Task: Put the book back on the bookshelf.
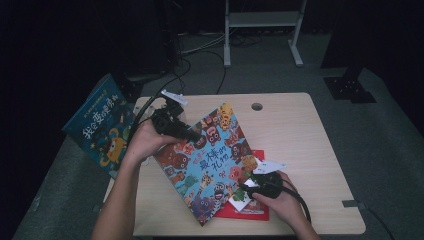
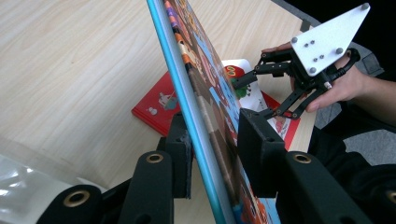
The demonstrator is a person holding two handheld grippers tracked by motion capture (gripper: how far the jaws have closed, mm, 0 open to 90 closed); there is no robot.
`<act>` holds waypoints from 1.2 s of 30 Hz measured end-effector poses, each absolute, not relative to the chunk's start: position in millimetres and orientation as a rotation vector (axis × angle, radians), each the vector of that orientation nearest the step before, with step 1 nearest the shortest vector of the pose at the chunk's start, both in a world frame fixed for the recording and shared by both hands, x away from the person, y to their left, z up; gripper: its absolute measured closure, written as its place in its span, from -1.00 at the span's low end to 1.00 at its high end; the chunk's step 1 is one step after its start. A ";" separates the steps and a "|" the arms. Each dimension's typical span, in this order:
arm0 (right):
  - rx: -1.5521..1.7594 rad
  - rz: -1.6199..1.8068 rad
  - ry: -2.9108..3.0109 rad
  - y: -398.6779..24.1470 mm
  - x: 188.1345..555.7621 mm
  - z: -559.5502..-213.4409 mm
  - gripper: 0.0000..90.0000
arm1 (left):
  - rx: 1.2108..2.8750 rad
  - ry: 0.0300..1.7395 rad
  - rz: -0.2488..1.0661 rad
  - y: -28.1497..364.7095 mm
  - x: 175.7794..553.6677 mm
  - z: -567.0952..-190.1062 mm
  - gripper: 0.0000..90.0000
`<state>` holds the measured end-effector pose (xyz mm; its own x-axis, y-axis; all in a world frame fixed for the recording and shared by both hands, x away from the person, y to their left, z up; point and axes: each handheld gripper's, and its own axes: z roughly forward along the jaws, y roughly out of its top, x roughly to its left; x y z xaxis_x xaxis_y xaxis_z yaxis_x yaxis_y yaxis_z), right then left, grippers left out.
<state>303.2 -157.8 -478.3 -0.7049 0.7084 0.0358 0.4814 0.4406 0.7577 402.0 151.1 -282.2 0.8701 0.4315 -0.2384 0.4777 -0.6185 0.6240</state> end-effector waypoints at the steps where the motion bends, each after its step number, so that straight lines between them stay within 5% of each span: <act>1: 1.027 1.134 2.411 -155.9 303.4 -478.4 -0.25 | 2.326 0.648 -0.072 151.1 402.2 -280.3 0.48; 12: 0.976 1.162 2.428 -154.8 308.7 -479.8 -0.25 | 2.377 0.591 -0.005 145.2 394.9 -249.4 0.65; 36: 0.970 1.168 2.427 -154.9 309.6 -480.4 -0.25 | 2.521 0.527 -0.014 110.1 395.4 -247.4 0.61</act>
<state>309.6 -154.9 -480.4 -0.7362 0.6757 0.0375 0.4510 0.4486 0.7716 395.4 110.1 -247.4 0.9227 0.3665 -0.1196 0.3723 -0.7666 0.5231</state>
